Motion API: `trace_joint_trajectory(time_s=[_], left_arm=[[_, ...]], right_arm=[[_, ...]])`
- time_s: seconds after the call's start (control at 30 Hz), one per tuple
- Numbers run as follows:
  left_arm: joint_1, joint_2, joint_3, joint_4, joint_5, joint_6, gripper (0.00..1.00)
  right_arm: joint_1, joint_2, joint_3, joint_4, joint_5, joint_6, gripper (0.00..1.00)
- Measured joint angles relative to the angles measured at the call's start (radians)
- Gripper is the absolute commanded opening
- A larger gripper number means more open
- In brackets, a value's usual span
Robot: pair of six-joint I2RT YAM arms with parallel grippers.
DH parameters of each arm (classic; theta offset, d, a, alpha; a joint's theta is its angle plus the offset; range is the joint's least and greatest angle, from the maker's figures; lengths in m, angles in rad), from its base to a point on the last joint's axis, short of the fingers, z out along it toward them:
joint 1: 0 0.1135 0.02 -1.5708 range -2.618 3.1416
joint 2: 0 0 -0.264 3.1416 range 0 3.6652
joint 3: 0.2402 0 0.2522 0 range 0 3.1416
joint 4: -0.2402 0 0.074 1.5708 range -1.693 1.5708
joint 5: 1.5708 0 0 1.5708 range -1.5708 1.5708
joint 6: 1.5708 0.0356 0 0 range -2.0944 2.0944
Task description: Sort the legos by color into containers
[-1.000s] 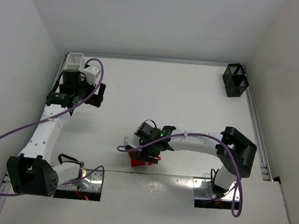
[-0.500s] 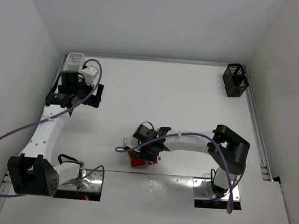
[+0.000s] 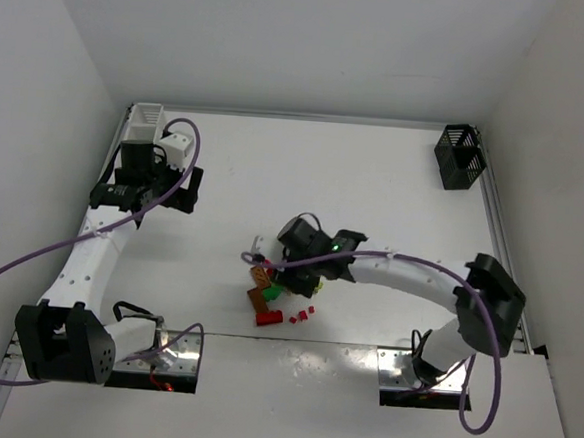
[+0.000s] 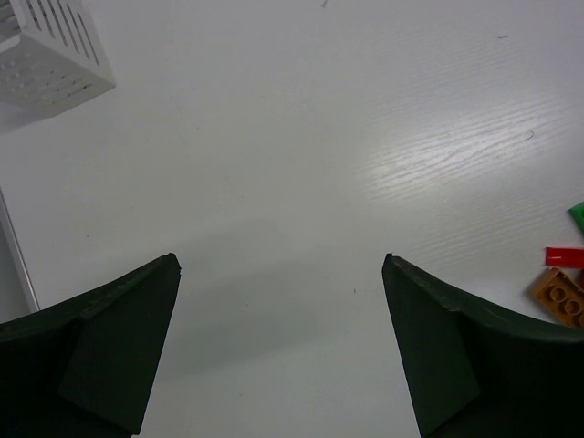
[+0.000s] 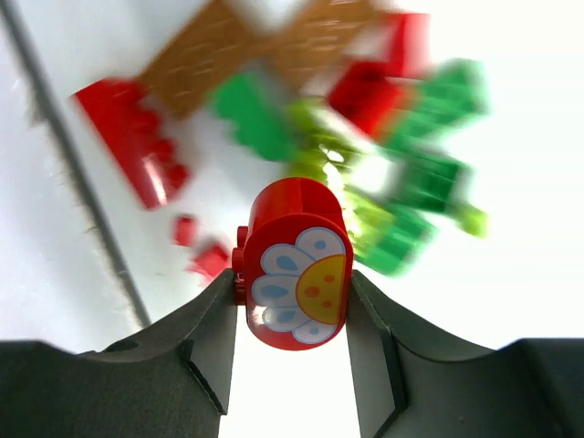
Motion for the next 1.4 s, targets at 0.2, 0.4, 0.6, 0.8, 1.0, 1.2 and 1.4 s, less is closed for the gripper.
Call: trace_joint_trajectory(time_s=[0.2, 0.4, 0.6, 0.8, 1.0, 1.2, 1.4], left_arm=[[0.000, 0.015, 0.017, -0.002, 0.009, -0.006, 0.99], [-0.003, 0.049, 0.061, 0.002, 0.014, -0.023, 0.99], [-0.003, 0.055, 0.087, 0.004, 0.009, -0.034, 0.99], [-0.009, 0.060, 0.096, 0.006, 0.009, -0.057, 0.99], [-0.010, 0.076, 0.096, 0.013, 0.012, -0.077, 0.99], [-0.010, 0.090, 0.096, 0.022, 0.013, -0.083, 0.99], [-0.011, 0.099, 0.096, 0.026, 0.013, -0.086, 0.99]], right_arm=[[-0.268, -0.100, 0.113, -0.045, 0.008, 0.022, 0.00], [-0.697, -0.060, 0.283, -0.100, -0.031, 0.000, 0.00], [-1.091, 0.254, 0.707, -0.164, -0.096, -0.019, 0.00], [-1.248, 0.499, 0.986, -0.214, -0.063, -0.032, 0.00], [-1.277, 0.648, 1.153, -0.230, -0.022, -0.032, 0.00], [-1.295, 0.681, 1.181, -0.221, 0.015, -0.032, 0.00], [-1.332, 0.708, 1.180, -0.214, 0.030, -0.031, 0.04]])
